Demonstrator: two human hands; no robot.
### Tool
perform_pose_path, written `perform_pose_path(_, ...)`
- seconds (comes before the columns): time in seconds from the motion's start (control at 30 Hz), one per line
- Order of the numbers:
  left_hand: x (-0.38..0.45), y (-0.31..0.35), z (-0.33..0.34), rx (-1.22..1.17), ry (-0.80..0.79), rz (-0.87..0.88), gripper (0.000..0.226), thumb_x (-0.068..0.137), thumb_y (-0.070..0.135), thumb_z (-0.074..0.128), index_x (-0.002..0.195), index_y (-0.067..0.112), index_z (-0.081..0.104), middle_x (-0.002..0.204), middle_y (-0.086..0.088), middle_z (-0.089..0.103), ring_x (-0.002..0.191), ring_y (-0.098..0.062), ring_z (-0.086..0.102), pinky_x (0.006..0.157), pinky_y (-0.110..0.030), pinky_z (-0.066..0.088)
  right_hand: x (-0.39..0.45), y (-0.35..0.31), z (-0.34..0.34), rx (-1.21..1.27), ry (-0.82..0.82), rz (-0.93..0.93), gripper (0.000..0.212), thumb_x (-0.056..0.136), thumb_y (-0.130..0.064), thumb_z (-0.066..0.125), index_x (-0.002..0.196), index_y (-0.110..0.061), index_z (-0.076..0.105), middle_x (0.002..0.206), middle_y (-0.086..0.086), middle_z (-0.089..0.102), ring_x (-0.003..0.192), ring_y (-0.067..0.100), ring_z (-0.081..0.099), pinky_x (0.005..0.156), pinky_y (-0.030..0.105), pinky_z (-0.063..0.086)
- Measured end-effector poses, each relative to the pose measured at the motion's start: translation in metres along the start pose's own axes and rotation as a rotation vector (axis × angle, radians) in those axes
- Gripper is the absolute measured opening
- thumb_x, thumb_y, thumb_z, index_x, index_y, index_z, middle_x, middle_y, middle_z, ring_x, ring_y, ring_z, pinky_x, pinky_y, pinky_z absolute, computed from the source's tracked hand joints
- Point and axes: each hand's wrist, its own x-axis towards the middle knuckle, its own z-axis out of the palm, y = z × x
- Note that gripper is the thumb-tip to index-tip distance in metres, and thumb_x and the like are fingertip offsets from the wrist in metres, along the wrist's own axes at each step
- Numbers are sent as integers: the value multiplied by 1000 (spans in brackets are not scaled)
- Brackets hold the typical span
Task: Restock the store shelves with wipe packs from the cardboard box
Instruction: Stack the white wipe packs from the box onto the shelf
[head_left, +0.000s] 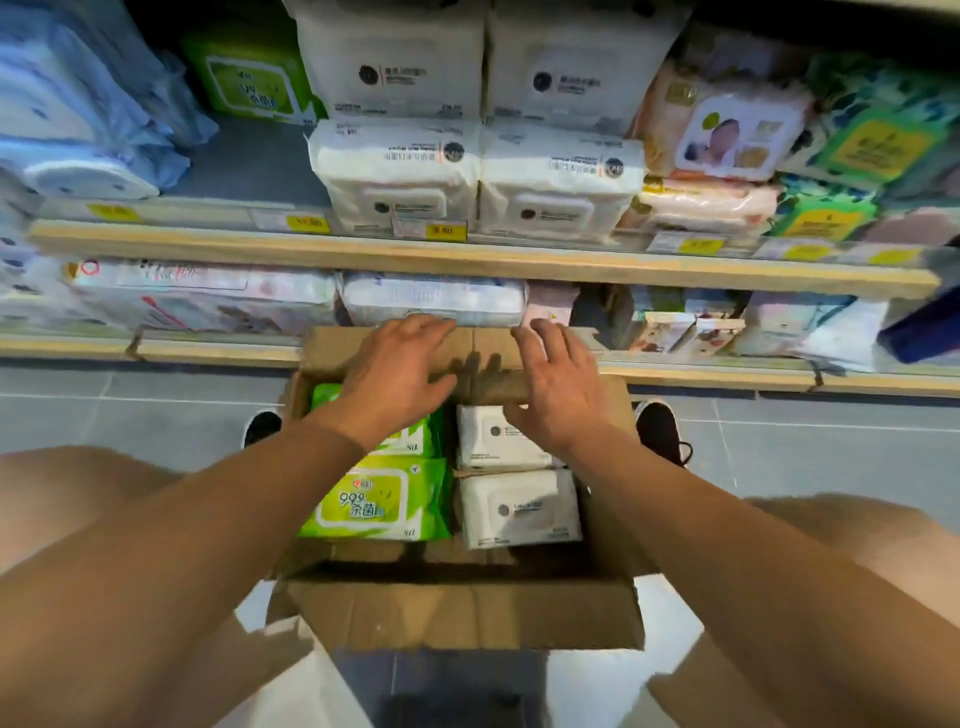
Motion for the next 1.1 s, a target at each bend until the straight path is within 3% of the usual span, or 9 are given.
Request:
perform_pose_path(0.13,-20,14,36,-12,-108,25,66,73,39,61,135,16,51,133,-8,55,116,-34,53,101,-40,42,-32,7,29,-31,-159,15,88,83,-47,65,151,-22,15,157,5,14,145,29,11,118,41,10)
perform_pose_path(0.3,-42,26,90,21,-296,49,68,78,38,64,141,20,42,140,-2,47,123,-29,47,102,-39,40,-57,19,64,72,-303,42,87,83,-44,68,150,-19,19,154,6,21,141,29,19,117,38,22)
perform_pose_path(0.53,-53,26,155,34,-540,40,75,82,40,63,146,22,31,149,-1,36,131,-27,38,107,-39,36,-83,45,113,133,-492,119,83,83,-38,68,148,-16,22,152,6,24,139,29,22,114,39,25)
perform_pose_path(0.77,-44,23,209,97,-650,69,80,77,37,67,145,18,28,146,-4,36,129,-26,37,108,-39,35,-83,54,149,225,-573,218,82,82,-30,68,149,-16,23,152,5,23,142,27,13,117,35,20)
perform_pose_path(1.0,-47,16,248,42,-781,-173,103,73,38,73,150,18,9,153,-1,18,140,-27,17,113,-41,26,-78,60,165,234,-642,242,88,86,-19,64,154,-16,9,157,5,9,145,24,4,117,28,6)
perform_pose_path(1.1,-51,14,252,-4,-712,-153,98,63,30,80,144,14,27,142,-7,35,129,-30,32,105,-42,37,-68,60,165,181,-668,208,84,86,-17,63,152,-14,11,157,8,10,145,25,5,118,29,6)
